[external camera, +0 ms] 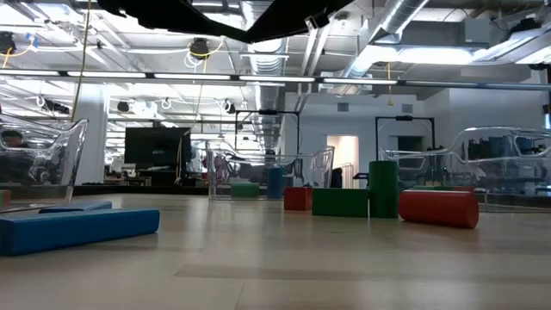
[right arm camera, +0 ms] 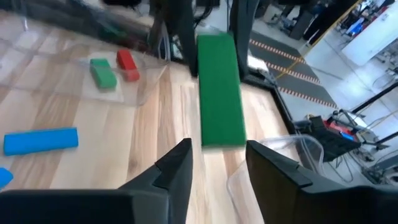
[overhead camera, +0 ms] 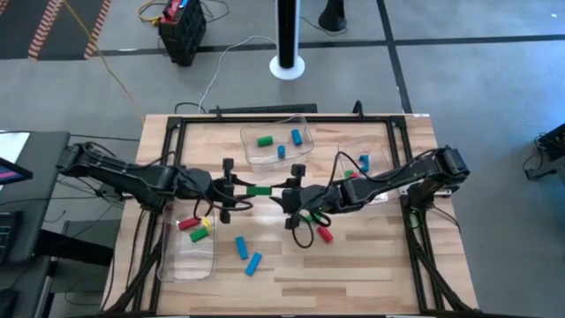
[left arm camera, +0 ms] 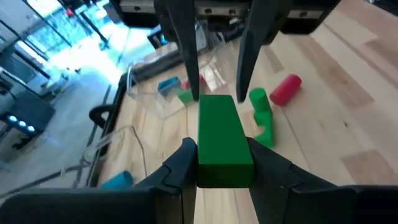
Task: Sort blocks by size
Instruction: Put the green rectangle block into the left transparent bin
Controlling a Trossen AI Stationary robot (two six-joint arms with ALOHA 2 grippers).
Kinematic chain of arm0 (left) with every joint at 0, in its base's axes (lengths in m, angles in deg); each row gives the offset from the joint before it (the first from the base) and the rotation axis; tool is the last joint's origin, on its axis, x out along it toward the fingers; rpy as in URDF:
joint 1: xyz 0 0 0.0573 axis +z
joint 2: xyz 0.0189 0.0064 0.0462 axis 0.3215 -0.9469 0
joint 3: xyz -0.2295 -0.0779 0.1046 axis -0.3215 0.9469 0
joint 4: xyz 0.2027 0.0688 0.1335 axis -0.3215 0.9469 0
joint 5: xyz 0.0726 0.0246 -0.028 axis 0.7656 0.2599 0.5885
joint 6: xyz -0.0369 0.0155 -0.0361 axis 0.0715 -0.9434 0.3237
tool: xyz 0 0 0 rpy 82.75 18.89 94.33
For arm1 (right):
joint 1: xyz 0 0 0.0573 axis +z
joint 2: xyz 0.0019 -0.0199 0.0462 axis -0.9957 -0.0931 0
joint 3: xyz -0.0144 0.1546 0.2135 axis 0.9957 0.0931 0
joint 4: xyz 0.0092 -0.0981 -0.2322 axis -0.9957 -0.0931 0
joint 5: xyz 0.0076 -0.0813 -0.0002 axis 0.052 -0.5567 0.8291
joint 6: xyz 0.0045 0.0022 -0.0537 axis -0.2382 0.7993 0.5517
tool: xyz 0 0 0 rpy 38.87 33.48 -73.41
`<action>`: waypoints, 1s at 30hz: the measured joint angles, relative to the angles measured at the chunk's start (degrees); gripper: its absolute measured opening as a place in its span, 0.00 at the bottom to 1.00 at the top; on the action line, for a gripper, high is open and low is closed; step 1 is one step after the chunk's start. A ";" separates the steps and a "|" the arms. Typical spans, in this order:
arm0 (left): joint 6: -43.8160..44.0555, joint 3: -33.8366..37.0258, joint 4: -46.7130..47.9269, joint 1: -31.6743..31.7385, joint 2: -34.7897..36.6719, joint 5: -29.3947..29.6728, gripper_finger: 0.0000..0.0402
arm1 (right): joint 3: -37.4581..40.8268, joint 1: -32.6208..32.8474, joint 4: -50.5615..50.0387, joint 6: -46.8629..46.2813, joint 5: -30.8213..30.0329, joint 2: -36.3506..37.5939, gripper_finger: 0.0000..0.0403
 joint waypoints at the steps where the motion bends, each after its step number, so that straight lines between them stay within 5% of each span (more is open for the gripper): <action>1: 0.39 -0.51 1.58 0.00 0.18 0.12 0.26 | 0.00 0.00 -0.65 -0.44 -0.03 0.00 0.46; 17: 19.45 -11.44 43.95 -3.06 6.82 -1.86 0.26 | 0.00 0.00 -12.82 -8.53 -0.32 0.00 0.49; 30: 42.46 -15.41 69.07 -10.58 7.16 -16.20 0.26 | 0.00 0.11 -18.54 -10.82 -0.28 0.00 0.49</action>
